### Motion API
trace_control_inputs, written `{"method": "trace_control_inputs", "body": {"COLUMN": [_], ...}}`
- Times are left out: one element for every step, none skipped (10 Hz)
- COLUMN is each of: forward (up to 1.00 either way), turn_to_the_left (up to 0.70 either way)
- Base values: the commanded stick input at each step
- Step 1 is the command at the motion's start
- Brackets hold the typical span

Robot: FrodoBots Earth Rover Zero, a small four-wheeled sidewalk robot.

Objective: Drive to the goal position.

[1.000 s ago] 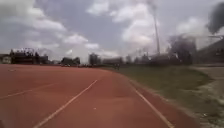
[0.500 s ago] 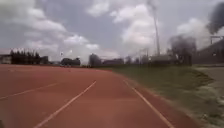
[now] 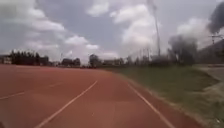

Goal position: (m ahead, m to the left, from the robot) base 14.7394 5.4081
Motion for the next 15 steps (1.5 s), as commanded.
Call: {"method": "trace_control_inputs", "body": {"forward": [0.7, 0.7, 0.7, 0.7, 0.7, 0.7, 0.7, 0.7, 0.7, 0.7, 0.7, 0.7, 0.7, 0.7, 0.7], "turn_to_the_left": [0.0, 0.0, 0.0, 0.0, 0.0, 0.0, 0.0, 0.0, 0.0, 0.0, 0.0, 0.0, 0.0, 0.0, 0.0]}}
